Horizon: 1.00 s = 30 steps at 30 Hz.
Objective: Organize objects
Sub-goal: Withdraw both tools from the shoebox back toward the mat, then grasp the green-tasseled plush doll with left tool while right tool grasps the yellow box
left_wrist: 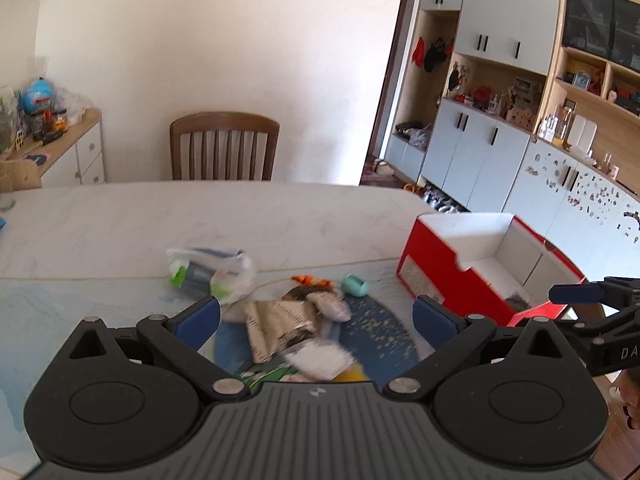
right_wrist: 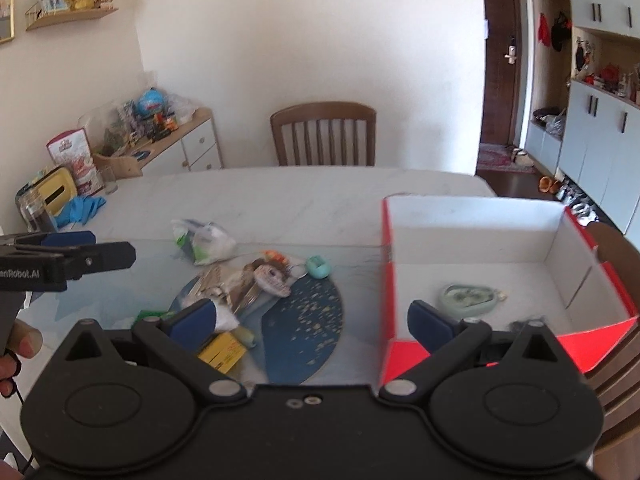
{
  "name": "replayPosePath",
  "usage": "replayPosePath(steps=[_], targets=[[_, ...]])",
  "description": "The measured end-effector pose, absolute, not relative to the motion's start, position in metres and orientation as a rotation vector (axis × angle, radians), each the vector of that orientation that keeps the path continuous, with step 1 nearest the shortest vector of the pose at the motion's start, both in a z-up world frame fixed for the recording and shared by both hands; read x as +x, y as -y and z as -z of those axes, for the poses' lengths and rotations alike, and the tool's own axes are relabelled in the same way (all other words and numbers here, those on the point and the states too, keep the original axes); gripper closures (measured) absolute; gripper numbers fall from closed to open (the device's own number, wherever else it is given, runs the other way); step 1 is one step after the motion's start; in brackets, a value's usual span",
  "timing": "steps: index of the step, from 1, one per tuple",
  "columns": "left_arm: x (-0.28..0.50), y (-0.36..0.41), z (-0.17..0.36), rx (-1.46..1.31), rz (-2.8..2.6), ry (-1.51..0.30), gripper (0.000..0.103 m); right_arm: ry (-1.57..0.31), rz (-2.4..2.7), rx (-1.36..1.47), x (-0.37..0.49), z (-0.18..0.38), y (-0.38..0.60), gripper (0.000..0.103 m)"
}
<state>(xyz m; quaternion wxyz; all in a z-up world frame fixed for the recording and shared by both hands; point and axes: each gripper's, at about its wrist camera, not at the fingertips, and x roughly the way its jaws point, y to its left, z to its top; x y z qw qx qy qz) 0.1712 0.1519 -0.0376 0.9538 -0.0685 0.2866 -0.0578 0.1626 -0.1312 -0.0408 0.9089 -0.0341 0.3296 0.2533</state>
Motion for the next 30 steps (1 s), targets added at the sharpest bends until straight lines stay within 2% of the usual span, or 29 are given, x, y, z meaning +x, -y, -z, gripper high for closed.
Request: replayPosePath(steps=[20, 25, 30], targets=[[0.19, -0.175, 0.117, 0.059, 0.228, -0.686, 0.0, -0.848, -0.546, -0.082, 0.176, 0.089, 0.068, 0.004], [0.193, -0.167, 0.126, 0.122, 0.268, -0.684, 0.0, -0.908, -0.556, -0.076, 0.187, 0.101, 0.053, 0.007], [0.201, -0.164, 0.139, 0.141, 0.271, -0.72, 0.001, -1.0, -0.548, -0.028, 0.203, 0.114, 0.043, 0.014]])
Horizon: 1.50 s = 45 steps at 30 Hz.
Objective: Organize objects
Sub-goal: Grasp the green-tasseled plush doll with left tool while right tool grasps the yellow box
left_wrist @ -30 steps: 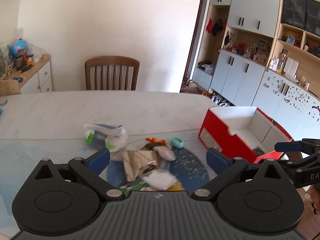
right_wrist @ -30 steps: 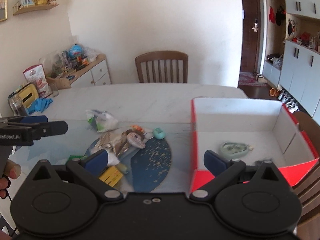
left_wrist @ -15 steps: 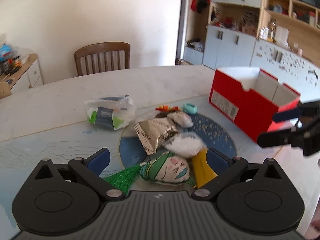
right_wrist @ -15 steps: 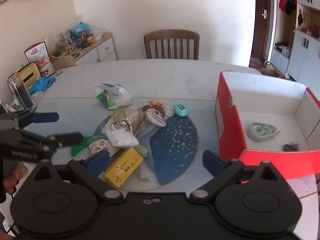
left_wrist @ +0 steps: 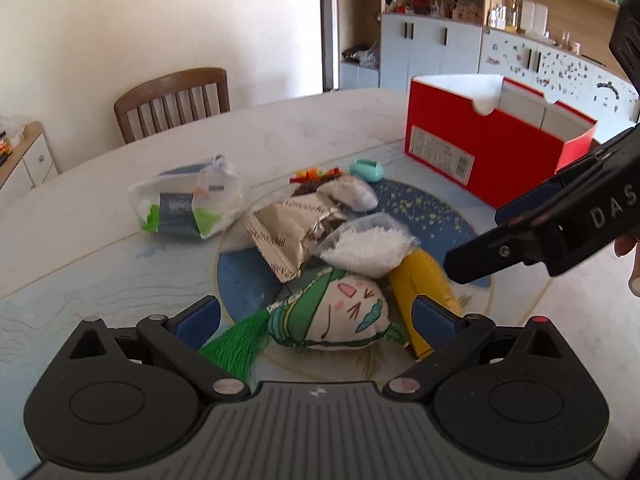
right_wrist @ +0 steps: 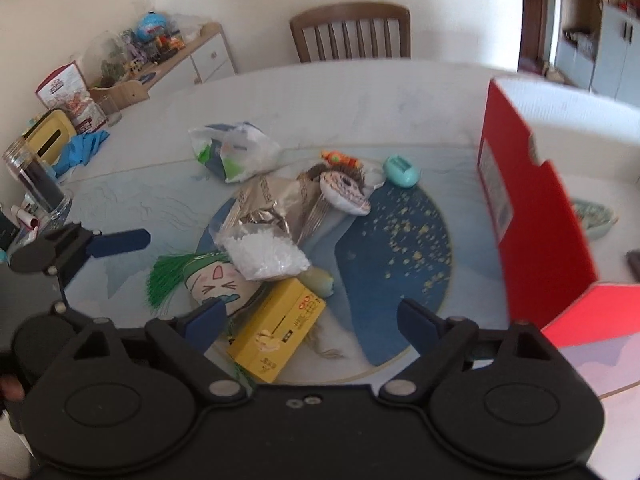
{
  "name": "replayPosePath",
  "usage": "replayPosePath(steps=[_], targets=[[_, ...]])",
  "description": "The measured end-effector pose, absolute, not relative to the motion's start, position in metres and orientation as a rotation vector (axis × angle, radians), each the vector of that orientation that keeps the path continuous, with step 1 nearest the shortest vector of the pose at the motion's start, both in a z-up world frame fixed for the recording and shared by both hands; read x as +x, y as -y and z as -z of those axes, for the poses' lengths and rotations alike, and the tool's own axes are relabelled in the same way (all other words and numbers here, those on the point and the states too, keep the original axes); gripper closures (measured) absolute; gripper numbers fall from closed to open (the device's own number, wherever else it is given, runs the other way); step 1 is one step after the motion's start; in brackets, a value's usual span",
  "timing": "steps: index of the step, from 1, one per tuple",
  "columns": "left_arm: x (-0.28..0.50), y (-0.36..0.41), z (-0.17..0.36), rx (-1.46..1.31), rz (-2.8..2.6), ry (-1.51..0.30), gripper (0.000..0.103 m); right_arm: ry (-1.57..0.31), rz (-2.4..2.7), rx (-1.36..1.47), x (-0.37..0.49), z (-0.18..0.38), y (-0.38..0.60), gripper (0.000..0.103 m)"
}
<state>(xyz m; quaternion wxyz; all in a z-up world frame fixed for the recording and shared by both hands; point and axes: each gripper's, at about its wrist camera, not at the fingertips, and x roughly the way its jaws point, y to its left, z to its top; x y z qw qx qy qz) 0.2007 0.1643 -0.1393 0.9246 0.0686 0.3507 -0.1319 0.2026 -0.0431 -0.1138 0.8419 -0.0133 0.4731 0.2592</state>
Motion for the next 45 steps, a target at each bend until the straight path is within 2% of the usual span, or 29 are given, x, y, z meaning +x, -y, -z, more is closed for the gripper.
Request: replayPosePath(steps=[4, 14, 18, 22, 24, 29, 32, 45], targets=[[0.206, -0.166, 0.145, 0.121, 0.273, -0.74, 0.001, -1.068, -0.544, 0.011, 0.212, 0.125, 0.039, 0.019], [0.22, -0.167, 0.158, 0.067, 0.3, -0.797, 0.018, -1.163, -0.521, 0.07, 0.226, 0.143, 0.03, 0.034], [0.222, -0.167, 0.16, 0.056, 0.312, -0.804, 0.027, -1.193, -0.517, 0.106, 0.231, 0.148, 0.03, 0.044], [0.222, -0.167, 0.159, 0.045, 0.309, -0.802, 0.031, -1.202, -0.532, 0.136, 0.231, 0.148, 0.03, 0.053], [0.221, -0.167, 0.158, 0.048, 0.307, -0.802, 0.033, -1.203, -0.543, 0.144, 0.23, 0.147, 0.029, 0.062], [0.217, -0.162, 0.154, 0.084, 0.3, -0.791, 0.037, -1.217, -0.535, 0.162, 0.229, 0.147, 0.03, 0.069], [0.214, -0.161, 0.149, 0.09, 0.295, -0.79, 0.038, -1.212, -0.529, 0.168, 0.227, 0.145, 0.032, 0.073], [0.192, -0.16, 0.127, 0.049, 0.269, -0.78, 0.038, -1.152, -0.527, 0.162, 0.209, 0.124, 0.052, 0.073]])
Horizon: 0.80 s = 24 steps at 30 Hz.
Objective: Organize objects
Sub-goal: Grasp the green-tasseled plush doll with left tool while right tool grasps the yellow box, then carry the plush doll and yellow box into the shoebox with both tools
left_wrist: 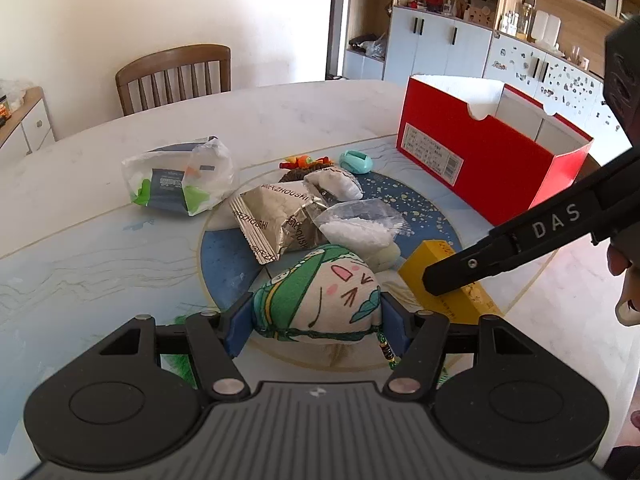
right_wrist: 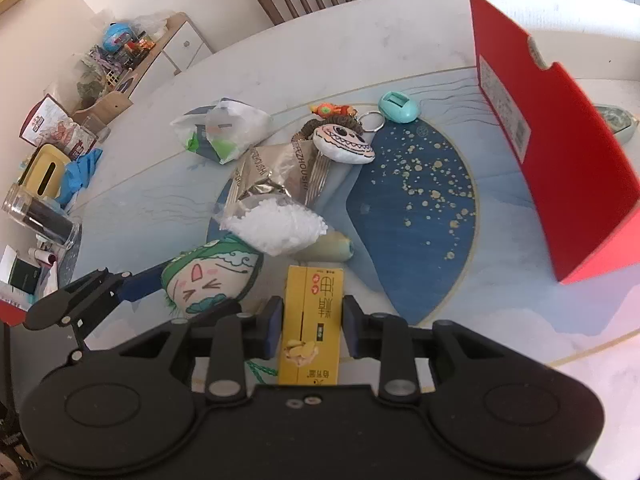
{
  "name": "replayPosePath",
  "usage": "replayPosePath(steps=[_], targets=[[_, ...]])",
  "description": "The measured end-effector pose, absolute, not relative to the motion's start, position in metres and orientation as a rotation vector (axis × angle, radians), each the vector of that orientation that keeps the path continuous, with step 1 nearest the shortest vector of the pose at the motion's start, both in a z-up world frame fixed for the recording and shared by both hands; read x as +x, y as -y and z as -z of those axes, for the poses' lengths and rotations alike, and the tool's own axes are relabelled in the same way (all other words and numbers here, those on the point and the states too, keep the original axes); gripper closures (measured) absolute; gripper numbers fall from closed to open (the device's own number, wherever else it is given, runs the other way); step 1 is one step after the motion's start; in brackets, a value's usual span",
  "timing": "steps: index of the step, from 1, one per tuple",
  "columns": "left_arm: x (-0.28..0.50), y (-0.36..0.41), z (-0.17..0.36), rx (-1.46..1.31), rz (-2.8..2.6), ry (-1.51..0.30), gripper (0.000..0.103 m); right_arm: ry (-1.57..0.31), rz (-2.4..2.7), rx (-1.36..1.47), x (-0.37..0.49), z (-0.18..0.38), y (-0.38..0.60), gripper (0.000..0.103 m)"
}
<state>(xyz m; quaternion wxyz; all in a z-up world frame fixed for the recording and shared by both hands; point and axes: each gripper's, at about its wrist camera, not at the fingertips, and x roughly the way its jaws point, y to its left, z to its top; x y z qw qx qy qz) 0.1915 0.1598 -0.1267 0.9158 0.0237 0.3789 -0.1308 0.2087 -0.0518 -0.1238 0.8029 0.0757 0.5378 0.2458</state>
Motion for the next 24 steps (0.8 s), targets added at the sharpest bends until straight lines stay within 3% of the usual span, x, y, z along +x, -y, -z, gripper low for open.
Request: replayPosePath(steps=[24], targets=[[0.179, -0.122, 0.031, 0.006, 0.304, -0.678, 0.038, -0.995, -0.509, 0.157, 0.208, 0.04, 0.131, 0.073]])
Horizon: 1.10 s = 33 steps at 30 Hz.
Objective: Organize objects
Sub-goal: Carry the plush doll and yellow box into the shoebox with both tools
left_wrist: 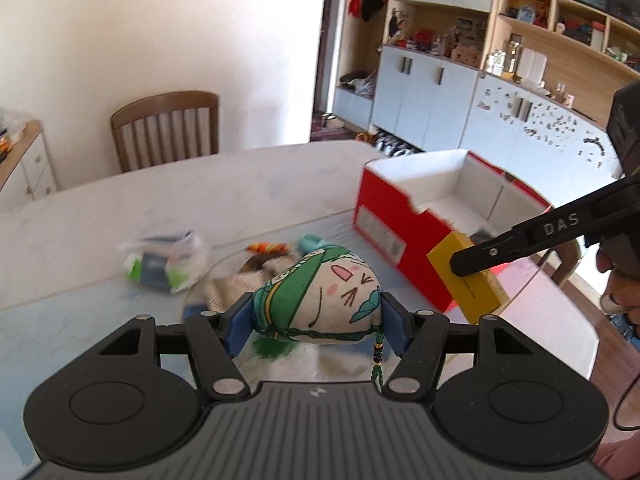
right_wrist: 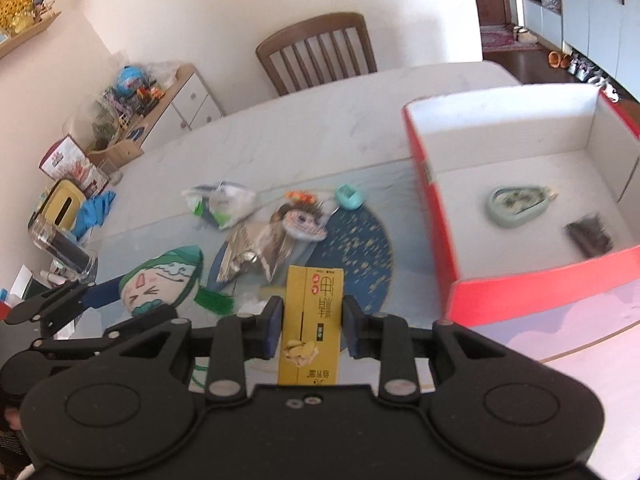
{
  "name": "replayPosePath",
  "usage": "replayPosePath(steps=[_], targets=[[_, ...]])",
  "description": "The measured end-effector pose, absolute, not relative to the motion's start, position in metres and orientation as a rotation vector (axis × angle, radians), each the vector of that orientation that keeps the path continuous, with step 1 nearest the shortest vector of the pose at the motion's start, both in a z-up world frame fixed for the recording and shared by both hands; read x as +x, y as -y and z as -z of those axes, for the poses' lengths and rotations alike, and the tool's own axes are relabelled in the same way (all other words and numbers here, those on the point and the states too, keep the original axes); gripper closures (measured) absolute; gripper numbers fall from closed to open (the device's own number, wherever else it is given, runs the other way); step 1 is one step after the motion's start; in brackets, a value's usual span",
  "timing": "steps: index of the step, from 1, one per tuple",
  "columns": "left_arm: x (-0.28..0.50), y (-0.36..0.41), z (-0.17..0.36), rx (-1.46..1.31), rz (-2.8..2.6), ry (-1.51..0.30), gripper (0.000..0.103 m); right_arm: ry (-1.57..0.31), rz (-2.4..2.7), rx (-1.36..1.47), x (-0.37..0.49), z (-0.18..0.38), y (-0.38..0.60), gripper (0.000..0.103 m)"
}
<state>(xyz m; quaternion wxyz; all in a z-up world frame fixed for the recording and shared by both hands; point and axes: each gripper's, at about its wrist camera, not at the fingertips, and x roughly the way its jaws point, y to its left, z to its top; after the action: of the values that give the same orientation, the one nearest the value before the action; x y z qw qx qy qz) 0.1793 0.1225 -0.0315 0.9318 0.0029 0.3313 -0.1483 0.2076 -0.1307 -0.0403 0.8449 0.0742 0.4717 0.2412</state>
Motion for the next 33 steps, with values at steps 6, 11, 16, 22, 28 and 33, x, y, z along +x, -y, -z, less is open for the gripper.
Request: replayPosePath(steps=[6, 11, 16, 22, 28, 33], targets=[[0.198, -0.089, 0.013, 0.021, 0.353, -0.663, 0.038, -0.957, -0.474, 0.139, 0.22, 0.026, 0.162, 0.073], [0.217, -0.056, 0.006, 0.049, 0.394, -0.659, 0.038, -0.937, -0.441, 0.137, 0.233, 0.019, 0.195, 0.073], [0.235, -0.017, 0.002, 0.088, 0.438, -0.66, 0.038, -0.917, -0.398, 0.139, 0.249, 0.014, 0.23, 0.073], [0.26, 0.024, -0.009, 0.114, 0.47, -0.646, 0.038, -0.901, -0.361, 0.147, 0.269, 0.013, 0.268, 0.073], [0.287, 0.06, -0.022, 0.128, 0.48, -0.632, 0.038, -0.89, -0.336, 0.14, 0.294, 0.014, 0.294, 0.073], [0.308, 0.084, -0.027, 0.111, 0.49, -0.641, 0.038, -0.884, -0.329, 0.093, 0.312, 0.015, 0.302, 0.073]])
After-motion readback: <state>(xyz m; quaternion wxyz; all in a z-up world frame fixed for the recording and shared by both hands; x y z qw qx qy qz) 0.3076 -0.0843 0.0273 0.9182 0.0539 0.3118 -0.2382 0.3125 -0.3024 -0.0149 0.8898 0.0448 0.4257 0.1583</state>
